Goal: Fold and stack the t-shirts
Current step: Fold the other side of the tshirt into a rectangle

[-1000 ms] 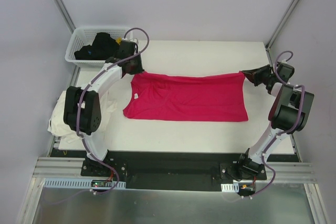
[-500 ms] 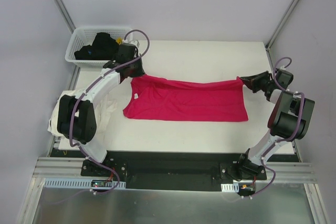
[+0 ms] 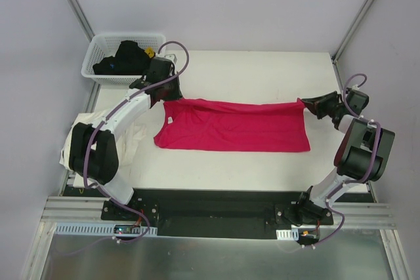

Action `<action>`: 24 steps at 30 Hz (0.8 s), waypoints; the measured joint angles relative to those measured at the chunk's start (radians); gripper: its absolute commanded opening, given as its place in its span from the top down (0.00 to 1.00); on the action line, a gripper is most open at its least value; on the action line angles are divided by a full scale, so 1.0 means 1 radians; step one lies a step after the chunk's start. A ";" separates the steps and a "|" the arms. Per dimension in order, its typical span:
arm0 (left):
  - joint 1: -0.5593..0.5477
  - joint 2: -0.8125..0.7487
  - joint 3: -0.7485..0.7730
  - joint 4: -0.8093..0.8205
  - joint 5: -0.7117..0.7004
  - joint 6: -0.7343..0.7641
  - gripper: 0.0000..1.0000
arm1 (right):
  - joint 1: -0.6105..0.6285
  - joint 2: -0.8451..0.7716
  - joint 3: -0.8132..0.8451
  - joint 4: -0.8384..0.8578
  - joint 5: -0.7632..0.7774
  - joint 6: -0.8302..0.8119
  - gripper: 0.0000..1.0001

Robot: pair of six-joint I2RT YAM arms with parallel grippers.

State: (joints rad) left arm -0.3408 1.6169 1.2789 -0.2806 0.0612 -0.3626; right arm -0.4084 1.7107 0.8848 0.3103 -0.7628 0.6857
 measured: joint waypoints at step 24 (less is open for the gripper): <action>-0.014 -0.029 -0.103 -0.012 0.028 -0.014 1.00 | -0.006 -0.078 -0.036 -0.189 0.080 -0.089 0.99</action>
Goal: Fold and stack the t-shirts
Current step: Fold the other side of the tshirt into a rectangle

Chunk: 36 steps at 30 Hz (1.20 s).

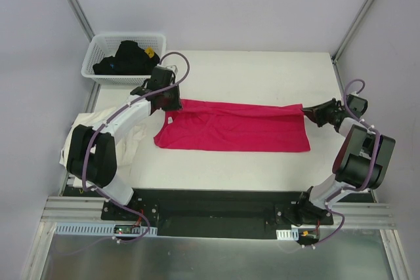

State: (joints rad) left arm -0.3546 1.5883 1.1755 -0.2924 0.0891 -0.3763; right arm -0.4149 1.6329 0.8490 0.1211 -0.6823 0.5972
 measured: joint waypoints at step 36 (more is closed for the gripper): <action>-0.066 -0.121 -0.210 0.000 -0.009 -0.033 1.00 | 0.000 -0.095 -0.067 -0.195 0.196 -0.060 0.59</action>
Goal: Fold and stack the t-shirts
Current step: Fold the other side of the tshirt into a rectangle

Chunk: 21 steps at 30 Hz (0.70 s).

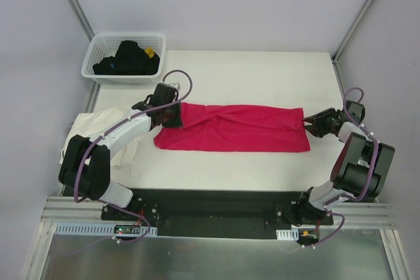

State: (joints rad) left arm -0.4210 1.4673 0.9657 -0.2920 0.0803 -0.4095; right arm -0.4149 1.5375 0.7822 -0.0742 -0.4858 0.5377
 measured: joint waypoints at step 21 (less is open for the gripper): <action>-0.045 -0.071 0.001 -0.018 -0.040 0.019 0.58 | 0.004 -0.204 0.050 -0.011 0.051 0.043 0.60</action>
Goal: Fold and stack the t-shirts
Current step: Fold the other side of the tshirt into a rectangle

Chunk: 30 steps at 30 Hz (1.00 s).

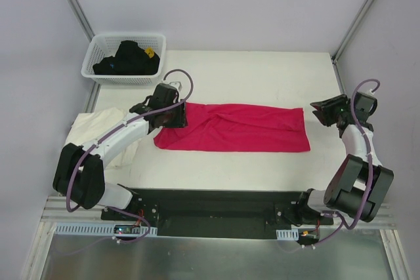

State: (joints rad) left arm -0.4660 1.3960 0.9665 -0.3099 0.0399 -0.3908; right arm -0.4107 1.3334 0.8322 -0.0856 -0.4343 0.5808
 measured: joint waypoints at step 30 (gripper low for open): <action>0.003 0.425 0.370 0.148 0.093 0.328 0.67 | 0.346 0.297 0.038 0.242 -0.055 0.126 0.63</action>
State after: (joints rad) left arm -0.4629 1.8214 1.3365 -0.1623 0.1326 -0.0624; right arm -0.0643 1.6306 0.8703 0.1562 -0.4892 0.7067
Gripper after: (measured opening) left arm 0.330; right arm 0.375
